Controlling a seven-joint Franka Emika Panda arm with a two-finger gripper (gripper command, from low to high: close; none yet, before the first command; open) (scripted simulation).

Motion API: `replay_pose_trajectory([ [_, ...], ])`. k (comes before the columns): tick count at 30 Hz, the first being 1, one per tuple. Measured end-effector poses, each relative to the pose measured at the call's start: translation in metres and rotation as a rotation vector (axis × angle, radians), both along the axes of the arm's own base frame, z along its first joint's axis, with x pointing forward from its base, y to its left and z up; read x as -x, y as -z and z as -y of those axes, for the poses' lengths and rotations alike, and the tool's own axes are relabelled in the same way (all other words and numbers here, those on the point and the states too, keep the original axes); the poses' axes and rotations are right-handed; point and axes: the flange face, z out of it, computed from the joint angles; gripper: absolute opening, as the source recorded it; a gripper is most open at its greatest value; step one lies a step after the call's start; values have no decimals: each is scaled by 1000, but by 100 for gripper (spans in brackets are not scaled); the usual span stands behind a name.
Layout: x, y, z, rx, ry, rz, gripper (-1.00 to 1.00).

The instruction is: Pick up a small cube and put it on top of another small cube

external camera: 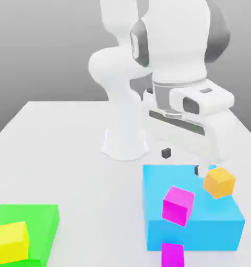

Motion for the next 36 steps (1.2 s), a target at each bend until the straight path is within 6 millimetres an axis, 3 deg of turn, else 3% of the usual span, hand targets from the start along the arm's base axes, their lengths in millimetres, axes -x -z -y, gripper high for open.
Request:
replay_pose_trajectory([
  [6,11,36,-14,79,-294,-35,0],
  [16,11,96,-16,83,-321,-38,0],
  [17,12,102,-15,85,-319,-39,-100],
  [24,12,102,-15,85,-319,-40,-100],
  [32,11,54,-17,80,-323,-40,-100],
  [34,11,44,-14,85,-318,-40,-100],
  [36,7,39,2,87,-260,-42,-100],
])
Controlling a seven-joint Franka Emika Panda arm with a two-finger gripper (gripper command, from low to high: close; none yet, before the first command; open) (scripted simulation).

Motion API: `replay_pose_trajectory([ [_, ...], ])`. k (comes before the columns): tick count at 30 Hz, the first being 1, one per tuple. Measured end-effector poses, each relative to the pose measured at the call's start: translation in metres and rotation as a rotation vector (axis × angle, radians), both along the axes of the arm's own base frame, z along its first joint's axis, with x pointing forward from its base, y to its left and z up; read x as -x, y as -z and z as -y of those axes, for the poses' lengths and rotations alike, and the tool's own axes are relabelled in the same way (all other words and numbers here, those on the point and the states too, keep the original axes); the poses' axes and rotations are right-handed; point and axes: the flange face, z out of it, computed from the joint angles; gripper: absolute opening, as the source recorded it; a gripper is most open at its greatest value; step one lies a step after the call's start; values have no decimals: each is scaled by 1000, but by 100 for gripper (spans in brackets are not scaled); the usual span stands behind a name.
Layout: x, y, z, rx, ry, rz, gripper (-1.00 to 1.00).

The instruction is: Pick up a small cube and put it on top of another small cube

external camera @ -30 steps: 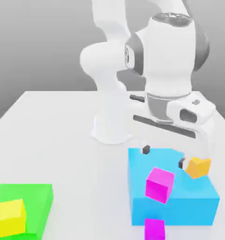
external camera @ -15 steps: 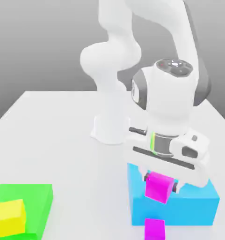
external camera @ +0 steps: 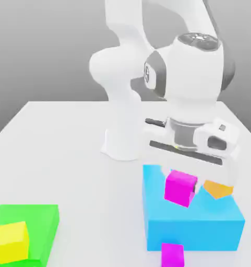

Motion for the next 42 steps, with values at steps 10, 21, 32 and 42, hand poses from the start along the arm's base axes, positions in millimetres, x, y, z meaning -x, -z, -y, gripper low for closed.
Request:
replay_pose_trajectory([
  [10,-24,3,129,5,514,7,-100],
  [21,-7,17,275,5,1086,7,-100],
  [32,48,45,400,-1,1614,1,-100],
  [42,52,100,406,-1,1639,1,100],
])
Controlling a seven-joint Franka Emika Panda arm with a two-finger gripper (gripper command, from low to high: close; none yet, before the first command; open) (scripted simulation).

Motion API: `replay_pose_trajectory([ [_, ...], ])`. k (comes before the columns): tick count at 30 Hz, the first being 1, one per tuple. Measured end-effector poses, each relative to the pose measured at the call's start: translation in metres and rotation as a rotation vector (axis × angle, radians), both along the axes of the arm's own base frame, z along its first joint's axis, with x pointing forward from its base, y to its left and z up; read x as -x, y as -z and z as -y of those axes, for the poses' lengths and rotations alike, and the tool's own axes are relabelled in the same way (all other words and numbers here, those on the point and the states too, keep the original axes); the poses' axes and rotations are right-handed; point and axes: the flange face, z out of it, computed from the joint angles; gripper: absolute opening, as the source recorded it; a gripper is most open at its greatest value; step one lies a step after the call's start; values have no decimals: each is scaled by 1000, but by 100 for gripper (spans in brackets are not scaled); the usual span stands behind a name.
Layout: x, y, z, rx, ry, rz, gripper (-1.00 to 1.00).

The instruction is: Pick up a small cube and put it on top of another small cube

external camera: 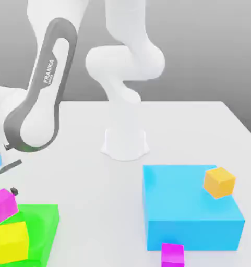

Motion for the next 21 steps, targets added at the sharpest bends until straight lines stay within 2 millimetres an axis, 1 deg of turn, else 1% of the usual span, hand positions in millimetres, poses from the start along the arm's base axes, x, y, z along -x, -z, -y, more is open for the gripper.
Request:
replay_pose_trajectory([
  [1,1,6,0,0,1,0,100],
  [2,0,2,0,1,1,1,100],
  [7,0,-51,-1,1,-4,1,100],
  [8,-6,-54,-8,2,-50,-1,100],
  [11,-31,-50,-44,9,-271,-10,100],
  [15,-64,-40,-101,16,-595,-18,100],
  [18,-83,-32,-147,18,-840,-23,100],
  [21,-97,-24,-195,18,-1086,-25,100],
])
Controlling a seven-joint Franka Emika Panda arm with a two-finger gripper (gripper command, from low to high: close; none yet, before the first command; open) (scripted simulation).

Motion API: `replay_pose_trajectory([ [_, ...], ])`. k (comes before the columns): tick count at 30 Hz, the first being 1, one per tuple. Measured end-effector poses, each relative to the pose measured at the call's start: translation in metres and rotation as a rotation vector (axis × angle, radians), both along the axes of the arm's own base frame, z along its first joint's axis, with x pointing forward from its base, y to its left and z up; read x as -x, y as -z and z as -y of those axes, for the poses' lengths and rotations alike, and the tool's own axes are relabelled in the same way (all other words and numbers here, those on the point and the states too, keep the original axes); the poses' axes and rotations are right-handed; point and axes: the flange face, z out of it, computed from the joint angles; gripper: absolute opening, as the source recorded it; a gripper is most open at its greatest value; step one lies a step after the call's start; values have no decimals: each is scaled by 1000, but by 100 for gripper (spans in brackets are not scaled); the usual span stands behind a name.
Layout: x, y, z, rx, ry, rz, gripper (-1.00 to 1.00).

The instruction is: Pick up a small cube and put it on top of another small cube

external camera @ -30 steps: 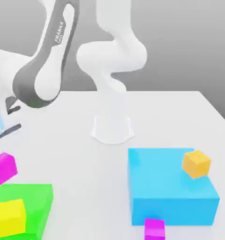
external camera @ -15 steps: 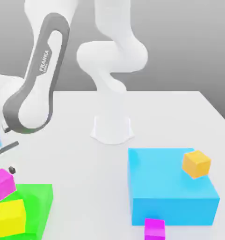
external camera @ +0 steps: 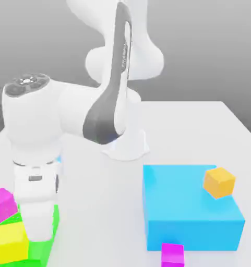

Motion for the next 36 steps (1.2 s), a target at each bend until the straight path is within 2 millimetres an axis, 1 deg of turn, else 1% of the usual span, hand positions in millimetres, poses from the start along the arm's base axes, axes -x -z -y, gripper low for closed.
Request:
replay_pose_trajectory([
  [3,-9,8,-50,-4,-245,-4,100],
  [6,-14,15,-101,-10,-490,-6,100],
  [11,-9,27,-187,-25,-897,-5,100],
  [12,-8,32,-199,-28,-954,-4,100],
  [13,-7,41,-205,-29,-983,-3,100],
  [16,-7,78,-211,-30,-1009,-3,100],
  [17,-6,89,-211,-30,-1010,-3,-100],
  [22,-6,89,-211,-31,-1010,-3,-100],
  [23,-6,94,-211,-31,-1011,-3,-100],
  [24,-6,90,-211,-31,-1011,-3,-100],
  [25,-6,81,-211,-30,-1012,-3,-100],
  [28,-6,45,-211,-31,-1012,-3,-100],
  [29,-8,31,-205,-30,-987,-3,-100],
  [30,-7,18,-207,-39,-999,0,-100],
  [34,9,-32,-229,-81,-1130,19,-100],
  [36,21,-55,-246,-92,-1221,26,-100],
])
